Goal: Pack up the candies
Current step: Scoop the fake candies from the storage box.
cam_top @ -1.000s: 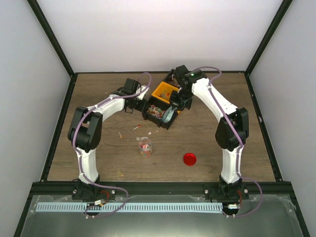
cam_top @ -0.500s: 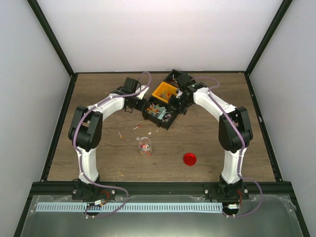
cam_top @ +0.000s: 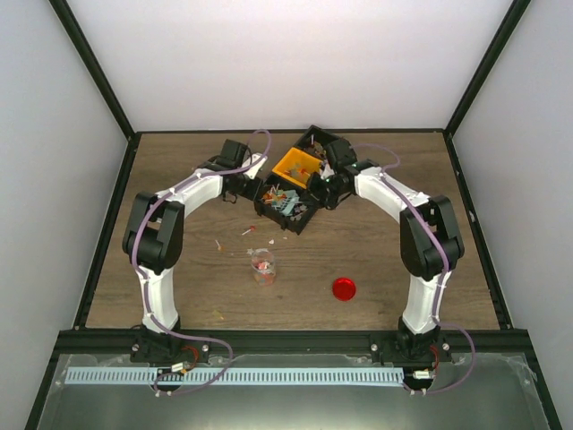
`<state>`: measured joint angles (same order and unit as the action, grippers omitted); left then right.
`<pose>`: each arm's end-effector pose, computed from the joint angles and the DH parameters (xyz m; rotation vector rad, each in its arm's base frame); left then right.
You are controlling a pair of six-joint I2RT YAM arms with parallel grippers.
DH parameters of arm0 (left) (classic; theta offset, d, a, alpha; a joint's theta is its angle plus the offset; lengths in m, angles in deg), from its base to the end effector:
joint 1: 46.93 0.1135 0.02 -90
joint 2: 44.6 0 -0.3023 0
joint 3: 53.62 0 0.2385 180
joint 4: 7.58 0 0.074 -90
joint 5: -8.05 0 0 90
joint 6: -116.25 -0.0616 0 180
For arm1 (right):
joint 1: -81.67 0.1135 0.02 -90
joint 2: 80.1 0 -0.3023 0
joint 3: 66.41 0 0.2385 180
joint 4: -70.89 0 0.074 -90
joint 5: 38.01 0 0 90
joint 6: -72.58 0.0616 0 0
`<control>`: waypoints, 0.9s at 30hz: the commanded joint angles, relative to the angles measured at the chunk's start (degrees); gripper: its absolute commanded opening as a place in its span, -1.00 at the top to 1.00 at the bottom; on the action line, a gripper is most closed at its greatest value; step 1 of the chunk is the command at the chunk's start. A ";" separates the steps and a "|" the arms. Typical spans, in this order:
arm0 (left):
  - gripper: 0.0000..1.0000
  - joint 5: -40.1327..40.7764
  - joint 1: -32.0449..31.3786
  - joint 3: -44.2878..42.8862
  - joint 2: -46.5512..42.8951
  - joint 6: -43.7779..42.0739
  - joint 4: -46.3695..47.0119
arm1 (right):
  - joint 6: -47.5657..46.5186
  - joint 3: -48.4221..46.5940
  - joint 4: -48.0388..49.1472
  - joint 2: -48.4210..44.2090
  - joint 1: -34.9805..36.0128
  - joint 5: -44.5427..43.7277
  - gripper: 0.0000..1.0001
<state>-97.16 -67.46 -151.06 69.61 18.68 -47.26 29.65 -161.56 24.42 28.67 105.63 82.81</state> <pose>0.4121 -0.1716 0.2092 0.7208 2.4561 -0.4263 0.3640 0.1963 0.2336 0.3628 2.8150 1.0743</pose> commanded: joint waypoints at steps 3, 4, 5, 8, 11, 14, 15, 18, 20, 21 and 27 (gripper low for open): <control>0.92 -1.00 -2.02 0.00 2.88 1.51 -2.34 | -0.85 -8.55 -17.42 -1.21 1.70 -15.68 0.99; 0.92 -0.69 -2.03 -0.07 3.05 1.71 -2.28 | -0.30 -9.08 -19.02 -1.68 1.70 -16.01 0.99; 0.92 -0.37 -1.97 -0.17 3.16 1.86 -2.24 | 0.36 -9.58 -20.85 -2.06 1.70 -16.08 0.99; 0.92 -0.17 -2.02 -0.19 3.33 2.09 -1.97 | 2.25 -11.02 -25.66 -2.23 1.78 -15.37 0.99; 0.92 -0.05 -2.03 0.10 3.26 2.32 -1.75 | 3.06 -12.09 -28.35 -2.92 1.87 -15.67 0.99; 0.92 0.08 -1.99 0.34 3.13 2.42 -1.53 | 3.55 -13.70 -30.91 -3.97 1.95 -17.62 0.99; 0.92 0.08 -1.97 0.34 3.14 2.45 -1.48 | 3.54 -14.72 -32.07 -4.00 1.88 -18.64 0.99; 0.92 -0.05 -1.99 0.34 3.21 2.39 -1.37 | 2.92 -17.54 -35.30 -3.28 1.94 -20.28 0.99; 0.92 -0.29 -1.99 0.34 3.21 2.34 -1.44 | 2.19 -17.88 -35.20 -2.60 1.98 -19.82 0.99; 0.92 -0.41 -1.92 0.34 3.29 2.32 -1.44 | 2.00 -17.53 -34.96 -2.13 1.96 -19.47 0.99; 0.92 -1.64 -1.98 0.77 3.04 1.10 -1.60 | 1.58 -13.65 -30.58 2.61 2.40 -19.02 0.99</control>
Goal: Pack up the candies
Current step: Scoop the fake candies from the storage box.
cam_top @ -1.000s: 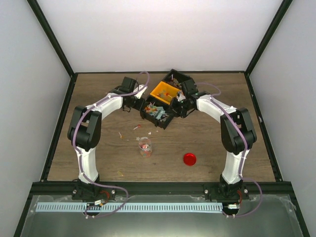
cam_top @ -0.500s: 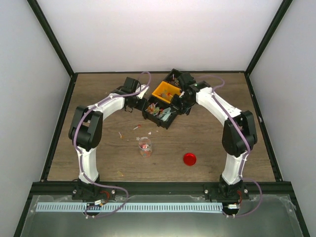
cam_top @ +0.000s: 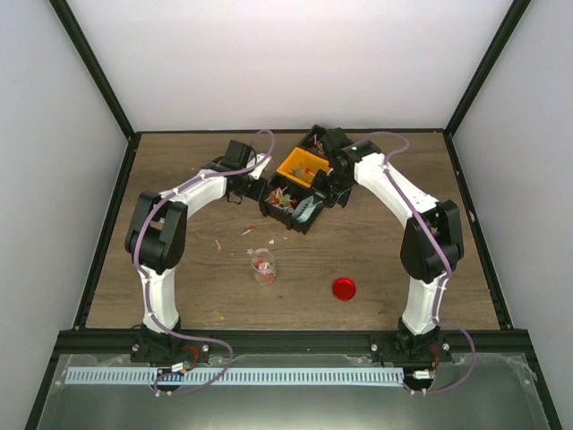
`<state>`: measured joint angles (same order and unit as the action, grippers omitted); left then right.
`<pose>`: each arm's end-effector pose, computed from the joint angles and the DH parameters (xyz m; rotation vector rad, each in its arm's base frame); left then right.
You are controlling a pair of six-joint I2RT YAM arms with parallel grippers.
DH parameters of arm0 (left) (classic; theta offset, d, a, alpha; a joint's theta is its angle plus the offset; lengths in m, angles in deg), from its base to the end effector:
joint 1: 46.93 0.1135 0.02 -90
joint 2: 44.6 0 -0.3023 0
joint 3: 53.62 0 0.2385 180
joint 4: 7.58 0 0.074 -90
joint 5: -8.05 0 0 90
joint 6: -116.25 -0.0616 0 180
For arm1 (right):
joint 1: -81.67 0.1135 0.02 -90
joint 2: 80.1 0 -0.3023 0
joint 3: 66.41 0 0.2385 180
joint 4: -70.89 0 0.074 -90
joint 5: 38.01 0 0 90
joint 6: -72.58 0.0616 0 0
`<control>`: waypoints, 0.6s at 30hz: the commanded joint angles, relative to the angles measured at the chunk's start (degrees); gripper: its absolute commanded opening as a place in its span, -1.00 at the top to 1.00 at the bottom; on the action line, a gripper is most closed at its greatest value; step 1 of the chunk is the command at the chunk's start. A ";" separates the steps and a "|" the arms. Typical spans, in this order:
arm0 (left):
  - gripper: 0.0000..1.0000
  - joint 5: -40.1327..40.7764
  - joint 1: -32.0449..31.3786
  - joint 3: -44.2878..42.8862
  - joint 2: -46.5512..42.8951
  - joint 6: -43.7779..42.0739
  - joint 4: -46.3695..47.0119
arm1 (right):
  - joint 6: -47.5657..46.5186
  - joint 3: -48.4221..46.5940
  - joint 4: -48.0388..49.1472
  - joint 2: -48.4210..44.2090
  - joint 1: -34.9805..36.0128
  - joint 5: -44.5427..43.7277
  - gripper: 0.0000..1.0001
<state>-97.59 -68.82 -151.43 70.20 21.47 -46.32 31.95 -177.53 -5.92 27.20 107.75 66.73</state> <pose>0.4113 -0.1832 0.2081 0.6938 2.4585 -0.4637 0.3407 0.1842 0.2903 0.5502 2.9581 0.5830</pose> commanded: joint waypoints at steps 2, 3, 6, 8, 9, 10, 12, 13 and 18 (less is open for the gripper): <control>0.92 -1.42 -0.61 1.15 2.64 -1.89 -2.64 | -0.23 3.57 2.87 6.53 0.69 -1.83 0.99; 0.92 -1.86 -0.61 1.11 2.85 -1.97 -2.63 | -0.16 3.91 5.36 7.99 0.90 -0.25 0.99; 0.92 -3.08 -0.70 0.55 3.44 -2.22 -2.97 | -0.06 4.70 13.71 11.48 1.63 4.73 0.99; 0.92 -3.46 -0.78 0.50 3.38 -2.21 -2.84 | -0.23 6.36 17.90 12.13 1.74 7.17 0.99; 0.92 -3.81 -0.79 0.41 3.37 -2.17 -2.83 | -0.45 7.78 20.90 12.36 1.65 8.23 0.99; 0.92 -3.94 -0.79 0.26 3.49 -2.23 -2.92 | -0.78 8.42 22.94 12.54 1.61 9.11 0.99; 0.92 -4.25 -0.84 0.06 3.52 -2.09 -3.13 | -1.23 11.95 28.06 12.38 1.60 11.73 0.99; 0.92 -4.37 -0.81 0.09 3.55 -2.04 -3.08 | -1.11 13.81 31.06 12.01 1.60 12.82 0.99; 0.92 -4.49 -0.81 0.23 3.21 -1.58 -2.97 | -0.01 26.69 48.48 8.81 1.59 17.16 0.99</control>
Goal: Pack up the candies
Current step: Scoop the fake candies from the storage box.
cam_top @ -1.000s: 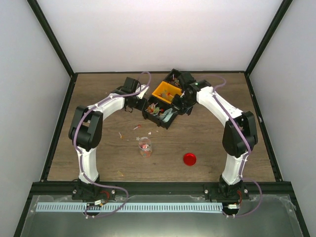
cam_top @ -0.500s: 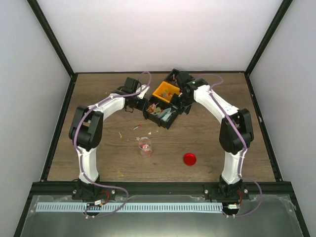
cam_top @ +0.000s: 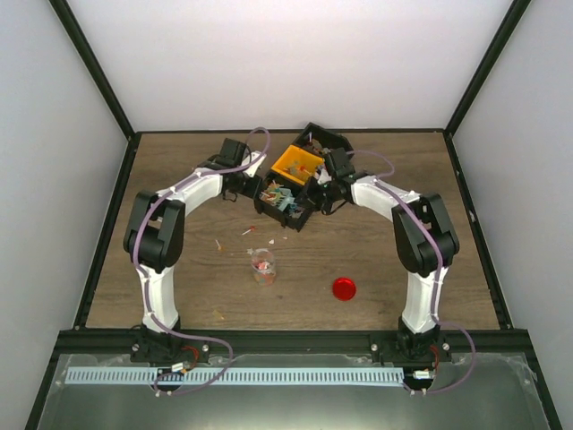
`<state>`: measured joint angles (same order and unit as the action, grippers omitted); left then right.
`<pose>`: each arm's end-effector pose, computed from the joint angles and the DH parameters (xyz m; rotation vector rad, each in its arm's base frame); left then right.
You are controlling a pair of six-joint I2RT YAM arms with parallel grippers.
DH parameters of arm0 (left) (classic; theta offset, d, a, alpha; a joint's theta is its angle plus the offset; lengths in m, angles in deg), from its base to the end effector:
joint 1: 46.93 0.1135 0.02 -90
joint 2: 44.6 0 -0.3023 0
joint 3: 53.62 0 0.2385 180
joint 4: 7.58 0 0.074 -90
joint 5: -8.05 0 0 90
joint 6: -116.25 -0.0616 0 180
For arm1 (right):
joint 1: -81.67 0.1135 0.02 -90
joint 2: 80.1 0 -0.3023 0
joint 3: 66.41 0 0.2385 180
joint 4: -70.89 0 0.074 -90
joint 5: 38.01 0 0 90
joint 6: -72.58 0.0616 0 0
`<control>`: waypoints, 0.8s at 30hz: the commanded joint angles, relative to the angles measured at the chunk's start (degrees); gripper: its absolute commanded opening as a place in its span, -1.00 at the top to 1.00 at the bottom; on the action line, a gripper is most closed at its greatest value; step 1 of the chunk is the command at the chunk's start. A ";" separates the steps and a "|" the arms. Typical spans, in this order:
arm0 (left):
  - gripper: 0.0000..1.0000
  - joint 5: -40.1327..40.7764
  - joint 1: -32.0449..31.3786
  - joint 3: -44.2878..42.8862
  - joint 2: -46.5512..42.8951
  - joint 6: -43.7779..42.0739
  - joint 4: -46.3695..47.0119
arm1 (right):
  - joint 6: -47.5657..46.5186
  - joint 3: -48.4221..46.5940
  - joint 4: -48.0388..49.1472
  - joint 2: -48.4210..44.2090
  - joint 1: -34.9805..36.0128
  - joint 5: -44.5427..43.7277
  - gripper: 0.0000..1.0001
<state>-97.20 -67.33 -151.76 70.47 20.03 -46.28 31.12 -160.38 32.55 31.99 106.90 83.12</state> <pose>0.4176 -0.1726 0.2077 0.6886 2.4528 -0.4353 0.3757 0.2123 0.2138 0.3329 2.7682 1.1215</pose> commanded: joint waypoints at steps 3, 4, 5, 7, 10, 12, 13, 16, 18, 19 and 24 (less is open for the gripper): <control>0.92 -4.80 -2.27 0.84 2.54 0.09 -2.76 | 0.37 12.67 12.87 2.28 2.45 -0.02 0.99; 0.92 -4.87 -2.27 0.86 2.50 0.13 -2.77 | -0.05 13.87 14.99 1.68 2.47 0.85 0.99; 0.92 -4.88 -2.27 0.86 2.57 0.27 -2.78 | -0.41 15.37 17.70 1.05 2.45 2.14 0.99; 0.92 -4.89 -2.26 0.80 2.70 0.50 -2.78 | -0.30 18.61 22.74 0.07 2.39 4.83 0.99; 0.92 -4.56 -2.09 0.74 2.71 1.28 -2.57 | 1.76 22.28 30.19 -0.39 2.08 9.34 0.99; 0.92 -3.82 -1.92 0.82 2.56 2.03 -2.24 | 4.20 25.93 36.45 -0.91 1.67 12.33 0.99; 0.92 -3.41 -1.73 1.12 2.27 2.39 -1.73 | 5.72 27.42 40.20 -1.22 1.46 14.27 0.99; 0.92 -3.04 -1.21 1.65 1.84 3.32 -0.95 | 8.94 31.09 49.26 -1.92 0.61 17.92 0.99; 0.92 -3.20 -0.83 1.59 2.03 3.89 -0.85 | 11.28 32.94 54.16 -2.06 0.23 19.51 0.99; 0.92 -3.21 -0.72 1.65 2.07 4.07 -0.77 | 12.04 33.58 56.11 -2.11 0.13 20.05 0.99; 0.92 -3.12 -0.08 1.73 2.00 5.00 -0.46 | 13.02 34.99 59.29 -3.58 -0.07 20.73 0.99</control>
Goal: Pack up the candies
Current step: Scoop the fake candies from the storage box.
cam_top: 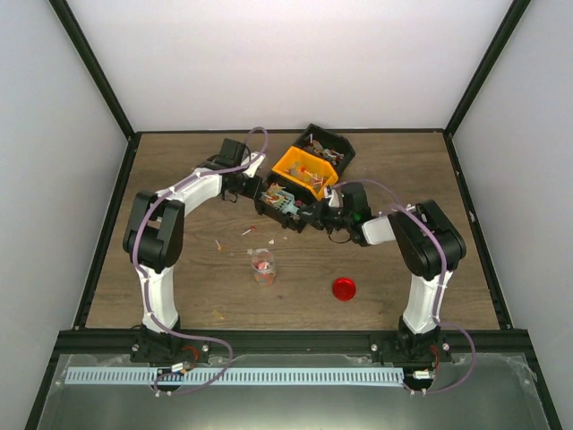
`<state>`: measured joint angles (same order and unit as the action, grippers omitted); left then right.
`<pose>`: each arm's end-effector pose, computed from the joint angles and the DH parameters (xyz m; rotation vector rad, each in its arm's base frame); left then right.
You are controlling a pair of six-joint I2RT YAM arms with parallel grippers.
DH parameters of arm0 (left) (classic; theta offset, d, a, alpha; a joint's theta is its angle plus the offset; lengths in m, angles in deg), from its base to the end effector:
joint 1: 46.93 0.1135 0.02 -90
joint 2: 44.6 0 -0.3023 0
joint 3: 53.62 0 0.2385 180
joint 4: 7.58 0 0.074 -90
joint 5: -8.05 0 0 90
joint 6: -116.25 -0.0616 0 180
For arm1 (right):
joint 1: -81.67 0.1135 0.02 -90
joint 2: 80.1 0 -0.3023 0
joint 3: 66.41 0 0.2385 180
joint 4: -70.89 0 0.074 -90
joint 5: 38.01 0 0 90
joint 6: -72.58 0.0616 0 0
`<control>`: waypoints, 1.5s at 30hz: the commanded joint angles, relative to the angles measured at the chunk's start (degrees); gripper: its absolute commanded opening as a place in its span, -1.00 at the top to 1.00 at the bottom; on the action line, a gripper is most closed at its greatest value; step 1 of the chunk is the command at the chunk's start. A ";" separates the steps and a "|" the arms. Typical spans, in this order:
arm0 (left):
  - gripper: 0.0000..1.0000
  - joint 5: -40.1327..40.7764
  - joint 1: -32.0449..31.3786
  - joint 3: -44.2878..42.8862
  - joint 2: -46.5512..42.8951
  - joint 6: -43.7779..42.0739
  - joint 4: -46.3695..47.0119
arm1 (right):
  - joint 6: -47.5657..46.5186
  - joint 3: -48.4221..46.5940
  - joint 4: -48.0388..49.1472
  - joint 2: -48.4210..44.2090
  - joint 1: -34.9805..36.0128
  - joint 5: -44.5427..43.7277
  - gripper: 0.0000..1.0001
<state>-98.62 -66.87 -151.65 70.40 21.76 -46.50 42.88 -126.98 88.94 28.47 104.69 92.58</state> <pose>0.4174 -0.1702 0.2077 0.6517 2.4686 -0.4755 0.3345 0.1857 0.1625 0.2731 2.3687 1.5400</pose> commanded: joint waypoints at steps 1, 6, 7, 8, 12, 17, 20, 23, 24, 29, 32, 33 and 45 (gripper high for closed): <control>0.92 -1.82 -0.49 1.63 2.07 3.46 -0.24 | 0.83 1.68 2.50 -0.58 2.05 11.14 0.99; 0.92 -2.22 -0.02 1.81 1.99 3.95 0.09 | -0.18 3.19 1.98 -2.94 1.13 11.08 0.99; 0.92 -2.23 -0.01 1.89 1.92 3.96 0.08 | -0.50 3.58 1.62 -3.34 0.91 11.08 0.99; 0.92 -2.15 0.02 2.00 1.82 3.99 0.17 | -0.73 3.81 1.18 -3.79 0.76 11.08 0.99; 0.92 -2.08 0.15 2.42 1.54 4.03 0.46 | -1.72 4.96 -0.36 -5.46 0.26 11.12 0.99; 0.92 -1.47 0.13 2.25 1.47 4.05 0.39 | -1.86 6.36 0.05 -6.73 -0.57 12.20 0.99; 0.92 -1.10 0.09 2.24 1.26 4.05 0.33 | -1.56 6.90 1.14 -7.20 -0.99 12.93 0.99; 0.92 -0.83 0.10 2.29 0.96 3.96 0.18 | -0.01 8.11 4.74 -7.19 -1.83 14.02 0.99; 0.92 -0.76 0.09 2.33 0.93 3.90 0.17 | 0.91 8.72 6.66 -6.89 -2.18 14.77 0.99; 0.92 -0.61 0.17 2.41 0.67 3.87 0.12 | 4.26 10.34 14.71 -5.81 -3.24 17.57 0.99; 0.92 -0.56 0.21 2.50 0.63 3.88 0.16 | 4.11 10.39 14.95 -5.83 -3.36 17.89 0.99; 0.92 -0.56 0.19 2.51 0.66 3.88 0.21 | 4.25 10.44 15.35 -5.90 -3.42 18.07 0.99; 0.92 -0.23 0.50 2.47 0.49 4.29 0.48 | 1.63 10.57 10.17 -10.32 -6.15 19.54 0.99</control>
<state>-101.11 -66.46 -150.56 69.99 23.53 -45.66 46.72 -117.10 101.09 21.59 98.37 103.78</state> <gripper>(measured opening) 0.103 0.085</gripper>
